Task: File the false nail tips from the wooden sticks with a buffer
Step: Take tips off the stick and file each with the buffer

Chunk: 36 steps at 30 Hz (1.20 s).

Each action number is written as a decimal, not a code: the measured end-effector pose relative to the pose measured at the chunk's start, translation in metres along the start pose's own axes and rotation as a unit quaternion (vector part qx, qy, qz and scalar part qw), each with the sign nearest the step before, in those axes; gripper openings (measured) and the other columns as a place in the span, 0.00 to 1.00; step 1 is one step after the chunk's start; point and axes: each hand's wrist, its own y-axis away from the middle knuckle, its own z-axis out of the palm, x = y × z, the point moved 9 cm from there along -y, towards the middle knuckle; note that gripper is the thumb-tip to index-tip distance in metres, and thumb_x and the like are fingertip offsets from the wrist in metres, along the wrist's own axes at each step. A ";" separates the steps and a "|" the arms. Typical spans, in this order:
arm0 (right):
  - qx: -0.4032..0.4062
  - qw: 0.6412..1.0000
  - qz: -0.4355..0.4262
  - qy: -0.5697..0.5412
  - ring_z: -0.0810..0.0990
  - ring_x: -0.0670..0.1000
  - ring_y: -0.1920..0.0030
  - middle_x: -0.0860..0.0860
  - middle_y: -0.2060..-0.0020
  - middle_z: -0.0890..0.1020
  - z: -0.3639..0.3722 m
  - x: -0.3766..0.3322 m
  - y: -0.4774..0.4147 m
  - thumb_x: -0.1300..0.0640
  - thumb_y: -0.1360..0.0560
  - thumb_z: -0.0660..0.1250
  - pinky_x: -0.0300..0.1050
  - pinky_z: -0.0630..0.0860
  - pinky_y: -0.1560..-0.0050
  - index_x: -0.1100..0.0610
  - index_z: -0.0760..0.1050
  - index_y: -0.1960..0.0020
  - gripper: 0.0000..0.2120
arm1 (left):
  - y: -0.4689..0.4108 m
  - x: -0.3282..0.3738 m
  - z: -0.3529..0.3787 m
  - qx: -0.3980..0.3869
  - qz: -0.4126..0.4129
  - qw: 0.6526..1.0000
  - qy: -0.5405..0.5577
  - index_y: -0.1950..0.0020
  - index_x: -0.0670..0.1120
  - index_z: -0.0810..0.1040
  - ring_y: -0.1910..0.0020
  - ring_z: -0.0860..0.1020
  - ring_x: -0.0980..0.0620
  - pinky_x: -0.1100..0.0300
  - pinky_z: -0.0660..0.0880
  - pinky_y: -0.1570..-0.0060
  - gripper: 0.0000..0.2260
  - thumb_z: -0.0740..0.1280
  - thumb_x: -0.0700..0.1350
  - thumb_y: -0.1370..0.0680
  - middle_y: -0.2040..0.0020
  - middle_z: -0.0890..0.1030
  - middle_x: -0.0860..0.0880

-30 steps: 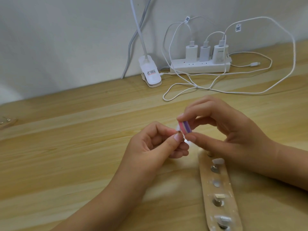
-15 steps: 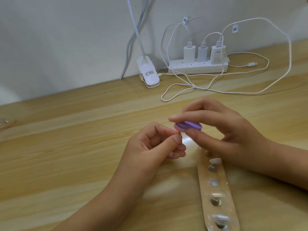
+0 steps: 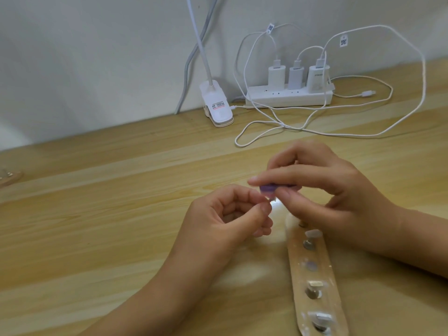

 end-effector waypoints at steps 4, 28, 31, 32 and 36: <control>-0.001 1.000 -0.002 -0.006 0.75 0.46 0.49 0.48 0.53 0.80 -0.003 -0.002 0.000 0.57 0.25 0.66 0.39 0.68 0.46 0.49 0.78 0.43 0.12 | 0.001 -0.001 -0.002 0.008 0.001 1.000 -0.018 0.58 0.43 0.83 0.69 0.80 0.56 0.68 0.75 0.65 0.04 0.72 0.42 0.30 0.67 0.83 0.47; 0.017 0.976 0.118 -0.183 0.79 0.56 0.49 0.50 0.54 0.82 0.001 0.023 0.002 0.55 0.27 0.69 0.59 0.73 0.42 0.54 0.78 0.50 0.06 | 0.001 0.001 -0.003 0.012 0.013 1.000 -0.003 0.58 0.46 0.82 0.67 0.82 0.53 0.68 0.75 0.64 0.02 0.70 0.43 0.28 0.66 0.83 0.46; 0.019 0.975 0.108 -0.193 0.79 0.58 0.50 0.51 0.54 0.81 0.002 0.022 0.001 0.54 0.27 0.68 0.60 0.73 0.43 0.55 0.77 0.49 0.07 | 0.001 0.000 -0.004 0.014 0.017 1.000 0.007 0.56 0.45 0.81 0.67 0.82 0.53 0.67 0.75 0.64 0.03 0.70 0.43 0.27 0.66 0.83 0.45; 0.025 0.972 0.119 -0.199 0.79 0.58 0.50 0.52 0.54 0.81 0.001 0.025 0.001 0.53 0.27 0.68 0.59 0.74 0.43 0.54 0.77 0.50 0.08 | 0.001 0.001 -0.004 0.015 0.016 1.000 0.013 0.57 0.46 0.81 0.67 0.81 0.53 0.67 0.75 0.64 0.02 0.70 0.43 0.27 0.66 0.83 0.45; 0.026 0.973 0.104 -0.206 0.80 0.57 0.51 0.51 0.54 0.80 0.003 0.023 0.001 0.55 0.27 0.69 0.54 0.76 0.45 0.55 0.75 0.50 0.08 | 0.000 0.001 -0.005 0.018 0.020 0.999 0.020 0.56 0.44 0.80 0.65 0.82 0.52 0.67 0.75 0.64 0.04 0.69 0.43 0.27 0.65 0.83 0.45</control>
